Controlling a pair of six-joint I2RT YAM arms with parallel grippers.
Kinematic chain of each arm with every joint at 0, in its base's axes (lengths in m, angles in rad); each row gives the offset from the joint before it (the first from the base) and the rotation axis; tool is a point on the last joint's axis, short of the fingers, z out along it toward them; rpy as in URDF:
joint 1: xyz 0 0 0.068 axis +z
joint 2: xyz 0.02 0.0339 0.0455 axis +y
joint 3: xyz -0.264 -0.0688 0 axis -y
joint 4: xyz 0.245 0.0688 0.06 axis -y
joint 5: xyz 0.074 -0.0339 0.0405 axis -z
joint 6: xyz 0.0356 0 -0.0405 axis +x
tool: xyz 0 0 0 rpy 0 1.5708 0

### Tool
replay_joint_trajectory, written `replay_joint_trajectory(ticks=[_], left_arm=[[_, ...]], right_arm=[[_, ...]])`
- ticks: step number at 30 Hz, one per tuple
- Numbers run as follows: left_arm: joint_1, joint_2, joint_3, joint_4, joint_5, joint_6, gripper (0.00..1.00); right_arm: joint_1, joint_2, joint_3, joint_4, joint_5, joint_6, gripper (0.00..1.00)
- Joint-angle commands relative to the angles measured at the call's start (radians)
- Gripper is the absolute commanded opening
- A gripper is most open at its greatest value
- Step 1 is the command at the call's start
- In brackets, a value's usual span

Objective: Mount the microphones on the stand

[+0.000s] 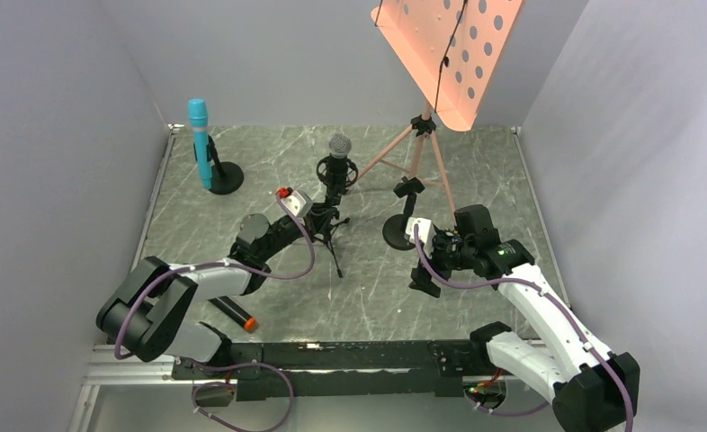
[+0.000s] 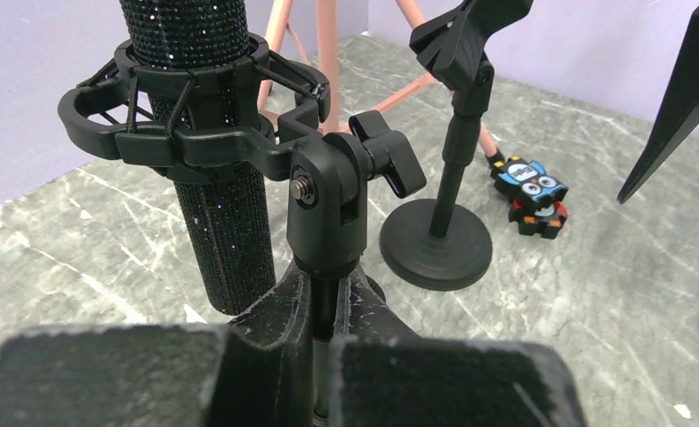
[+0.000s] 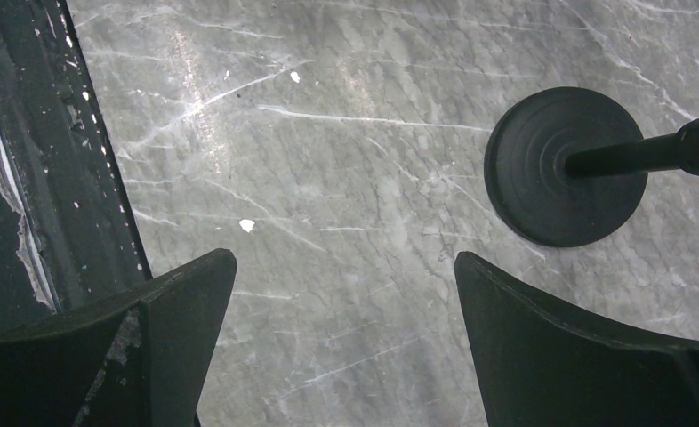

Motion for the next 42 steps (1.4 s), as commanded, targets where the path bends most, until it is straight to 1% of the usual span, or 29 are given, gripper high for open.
replay_joint_trajectory(ticks=[1, 3, 4, 8, 11, 13, 17, 19, 23, 28, 30, 31, 35, 36, 40, 41, 42], left_arm=[[0.004, -0.07, 0.004, 0.055, -0.065, 0.154, 0.0], [0.025, -0.085, 0.028, 0.029, -0.077, 0.183, 0.0], [0.058, -0.084, 0.046, 0.03, -0.072, 0.181, 0.0], [0.175, -0.034, 0.099, 0.103, -0.025, 0.131, 0.0], [0.249, 0.031, 0.169, 0.125, 0.002, 0.104, 0.0], [0.298, 0.106, 0.223, 0.153, 0.025, 0.082, 0.0], [0.381, 0.258, 0.35, 0.225, 0.077, -0.032, 0.0], [0.407, 0.321, 0.413, 0.251, 0.092, -0.06, 0.0], [0.426, 0.407, 0.527, 0.219, 0.094, -0.067, 0.0], [0.437, 0.468, 0.564, 0.216, 0.079, -0.088, 0.02], [0.437, 0.472, 0.55, 0.215, 0.075, -0.081, 0.06], [0.437, 0.472, 0.54, 0.211, 0.073, -0.074, 0.11], [0.44, 0.466, 0.503, 0.178, 0.058, -0.051, 0.25], [0.44, 0.461, 0.495, 0.166, 0.051, -0.049, 0.3], [0.44, 0.434, 0.448, 0.164, 0.037, -0.051, 0.6], [0.44, 0.424, 0.43, 0.165, 0.034, -0.052, 0.66], [0.44, 0.414, 0.421, 0.166, 0.033, -0.052, 0.68]], right_arm=[[-0.004, -0.008, 0.001, 0.024, -0.012, -0.025, 1.0], [-0.005, -0.007, 0.001, 0.024, -0.013, -0.026, 1.0], [-0.005, -0.006, 0.002, 0.024, -0.013, -0.026, 1.0], [-0.005, -0.003, 0.003, 0.022, -0.012, -0.027, 1.0], [-0.005, -0.002, 0.001, 0.024, -0.013, -0.027, 1.0], [-0.005, 0.002, 0.003, 0.023, -0.016, -0.028, 1.0], [-0.005, 0.009, 0.003, 0.02, -0.016, -0.03, 1.0], [-0.004, 0.012, 0.002, 0.021, -0.016, -0.029, 1.0], [-0.005, 0.024, 0.004, 0.018, -0.016, -0.031, 1.0], [-0.005, 0.04, 0.006, 0.015, -0.018, -0.033, 1.0], [-0.005, 0.043, 0.007, 0.015, -0.018, -0.033, 1.0], [-0.006, 0.043, 0.006, 0.014, -0.018, -0.033, 1.0], [-0.004, 0.044, 0.007, 0.013, -0.018, -0.033, 1.0], [-0.005, 0.043, 0.006, 0.013, -0.018, -0.033, 1.0], [-0.005, 0.04, 0.007, 0.011, -0.015, -0.033, 1.0], [-0.005, 0.036, 0.007, 0.011, -0.015, -0.033, 1.0], [-0.005, 0.035, 0.008, 0.011, -0.014, -0.034, 1.0]])
